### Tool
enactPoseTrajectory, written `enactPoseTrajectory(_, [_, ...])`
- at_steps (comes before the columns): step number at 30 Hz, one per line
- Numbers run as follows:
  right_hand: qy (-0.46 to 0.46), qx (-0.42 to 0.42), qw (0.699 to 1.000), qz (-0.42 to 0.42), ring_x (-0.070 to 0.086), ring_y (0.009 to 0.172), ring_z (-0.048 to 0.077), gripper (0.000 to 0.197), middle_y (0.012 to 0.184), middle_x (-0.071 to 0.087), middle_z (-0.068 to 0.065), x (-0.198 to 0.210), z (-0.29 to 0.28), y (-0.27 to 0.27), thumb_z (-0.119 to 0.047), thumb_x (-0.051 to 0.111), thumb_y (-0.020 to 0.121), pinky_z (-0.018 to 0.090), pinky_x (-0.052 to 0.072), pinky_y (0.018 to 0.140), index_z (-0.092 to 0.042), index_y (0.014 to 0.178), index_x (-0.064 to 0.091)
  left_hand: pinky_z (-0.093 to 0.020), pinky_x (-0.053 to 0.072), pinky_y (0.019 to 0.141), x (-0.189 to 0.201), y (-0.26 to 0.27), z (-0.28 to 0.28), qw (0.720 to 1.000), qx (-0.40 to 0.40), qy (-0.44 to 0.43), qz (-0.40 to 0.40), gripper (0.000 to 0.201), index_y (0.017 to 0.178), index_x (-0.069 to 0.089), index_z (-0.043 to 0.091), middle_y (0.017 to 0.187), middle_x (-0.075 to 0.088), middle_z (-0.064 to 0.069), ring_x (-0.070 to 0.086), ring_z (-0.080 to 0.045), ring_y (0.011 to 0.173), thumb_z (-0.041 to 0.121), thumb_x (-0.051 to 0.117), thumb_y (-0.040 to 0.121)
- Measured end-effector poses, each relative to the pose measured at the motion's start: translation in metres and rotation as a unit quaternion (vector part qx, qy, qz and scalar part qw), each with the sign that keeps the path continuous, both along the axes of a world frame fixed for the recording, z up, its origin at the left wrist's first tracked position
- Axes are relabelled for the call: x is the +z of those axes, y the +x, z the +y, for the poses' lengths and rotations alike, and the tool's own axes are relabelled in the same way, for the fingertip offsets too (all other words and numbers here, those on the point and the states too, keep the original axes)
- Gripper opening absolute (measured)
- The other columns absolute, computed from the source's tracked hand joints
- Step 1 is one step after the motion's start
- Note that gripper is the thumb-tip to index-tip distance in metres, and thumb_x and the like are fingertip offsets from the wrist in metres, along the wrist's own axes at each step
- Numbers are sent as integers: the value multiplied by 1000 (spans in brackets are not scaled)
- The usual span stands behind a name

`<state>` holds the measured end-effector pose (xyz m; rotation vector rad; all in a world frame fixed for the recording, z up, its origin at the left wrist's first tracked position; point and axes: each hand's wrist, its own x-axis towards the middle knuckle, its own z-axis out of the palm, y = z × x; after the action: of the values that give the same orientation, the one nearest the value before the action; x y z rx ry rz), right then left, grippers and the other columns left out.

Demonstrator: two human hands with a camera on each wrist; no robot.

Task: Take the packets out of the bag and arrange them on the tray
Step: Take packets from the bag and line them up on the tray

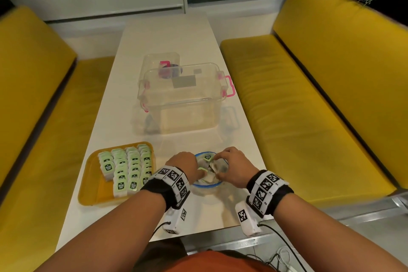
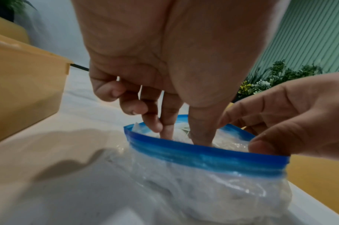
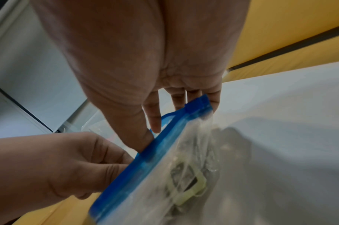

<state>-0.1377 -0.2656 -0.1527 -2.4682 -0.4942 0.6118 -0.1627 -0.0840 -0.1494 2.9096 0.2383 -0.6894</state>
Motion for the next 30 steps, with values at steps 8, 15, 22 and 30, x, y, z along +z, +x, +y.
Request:
enactPoseTrajectory(8, [-16, 5, 1000, -7, 42, 127, 27, 64, 137, 43, 7, -2, -2, -3, -35, 81, 72, 36, 40, 107, -28, 131, 56, -33, 52, 80, 10, -4, -4, 999, 7, -24, -44, 31, 100, 66, 18, 101, 67, -2, 63, -24, 93, 42, 71, 81])
enactPoseTrajectory(15, [56, -4, 995, -88, 44, 121, 19, 33, 131, 56, -7, 9, 3, 0, -48, 70, 80, 45, 39, 100, -35, 110, 70, -29, 49, 76, 46, -4, -7, 961, -10, -215, -173, 11, 85, 69, 27, 83, 69, 7, 63, -13, 81, 34, 75, 80])
enactPoseTrajectory(22, [129, -78, 986, -69, 60, 71, 15, 19, 77, 68, 0, 13, 2, -1, -31, 70, 88, 26, 43, 62, -12, 90, 71, -27, 48, 74, 38, -1, -1, 981, 14, -142, -133, 18, 91, 72, 24, 89, 70, 5, 63, -14, 82, 40, 70, 83])
enactPoseTrajectory(30, [151, -113, 981, -39, 69, 69, 17, 21, 72, 70, 4, 5, -3, -5, -28, 76, 82, 35, 57, 65, -11, 78, 66, -31, 53, 83, 9, -11, -7, 998, -33, -43, -37, 28, 103, 69, 29, 99, 69, 4, 65, -18, 93, 40, 74, 78])
